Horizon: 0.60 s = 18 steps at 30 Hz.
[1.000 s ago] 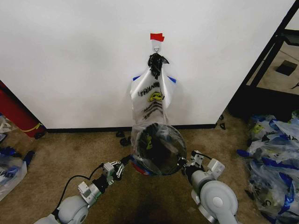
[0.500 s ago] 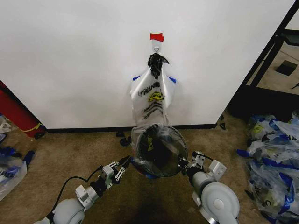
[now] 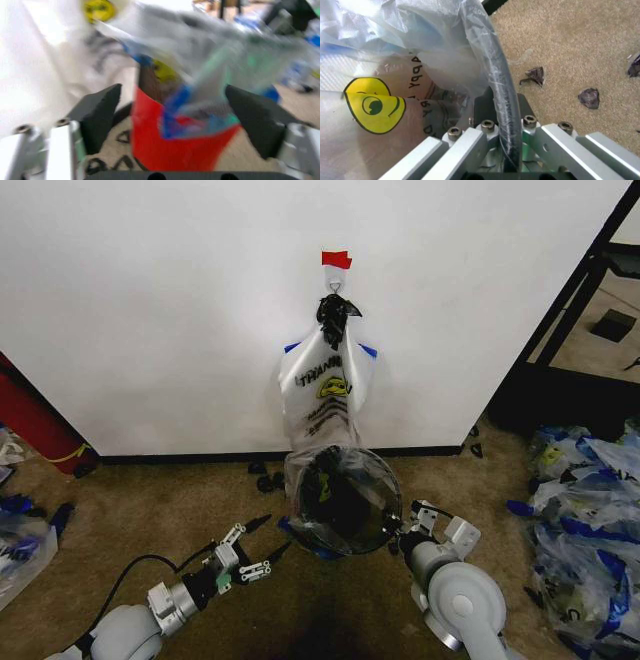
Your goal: Pick up the garbage bag from the wall and place it over the trash bin.
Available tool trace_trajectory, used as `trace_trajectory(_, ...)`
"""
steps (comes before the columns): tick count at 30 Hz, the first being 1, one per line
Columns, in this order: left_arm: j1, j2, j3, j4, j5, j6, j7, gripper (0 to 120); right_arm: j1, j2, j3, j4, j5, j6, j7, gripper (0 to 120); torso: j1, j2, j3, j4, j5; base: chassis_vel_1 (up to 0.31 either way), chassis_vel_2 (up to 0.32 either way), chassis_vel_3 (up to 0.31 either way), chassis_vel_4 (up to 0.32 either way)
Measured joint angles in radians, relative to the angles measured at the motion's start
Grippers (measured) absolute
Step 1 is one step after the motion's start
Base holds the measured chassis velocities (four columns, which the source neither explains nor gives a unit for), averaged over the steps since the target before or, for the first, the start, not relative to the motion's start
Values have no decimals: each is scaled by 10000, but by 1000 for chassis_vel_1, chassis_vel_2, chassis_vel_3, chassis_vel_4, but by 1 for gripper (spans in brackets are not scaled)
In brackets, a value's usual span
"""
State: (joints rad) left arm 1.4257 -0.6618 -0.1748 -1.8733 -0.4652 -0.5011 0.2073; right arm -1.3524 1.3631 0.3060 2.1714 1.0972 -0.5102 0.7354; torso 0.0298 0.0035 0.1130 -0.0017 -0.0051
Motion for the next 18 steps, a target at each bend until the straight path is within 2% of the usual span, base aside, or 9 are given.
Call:
trace_trajectory(2, 631, -479, -980, -219, -336, 27, -521, 97, 24, -46, -35, -37, 78, -196, 103, 0, 0, 0, 0, 2, 0, 0, 0, 0, 0)
trace_trajectory(3, 828, -656, -1287, -247, -472, 34, -703, 98, 44, -59, -48, -62, 95, -252, 131, 0, 0, 0, 0, 5, 1, 0, 0, 0, 0)
trace_trajectory(4, 828, -656, -1287, -247, -472, 34, -703, 98, 44, -59, -48, -62, 95, -252, 131, 0, 0, 0, 0, 5, 1, 0, 0, 0, 0)
trace_trajectory(9, 1520, -1578, -2655, -581, -1541, 48, -2054, 100, 276, -153, -291, -268, 227, -632, 216, 0, 0, 0, 0, 6, 0, 0, 0, 0, 0)
trace_trajectory(11, 1561, -1749, -2853, -708, -1681, 87, -2306, 100, 351, -163, -358, -326, 239, -696, 208, 0, 0, 0, 0, 1, -1, 0, 0, 0, 0)
trace_trajectory(15, 2030, -2587, -3683, -1661, -2187, 493, -2740, 100, 652, -188, -670, -601, 215, -894, -11, 0, 0, 0, 0, 4, 0, 0, 0, 0, 0)
trace_trajectory(18, 2643, -3124, -4082, -2610, -1946, 666, -2574, 100, 882, -205, -918, -862, -7, -999, -255, 0, 0, 0, 0, 3, 3, 0, 0, 0, 0)
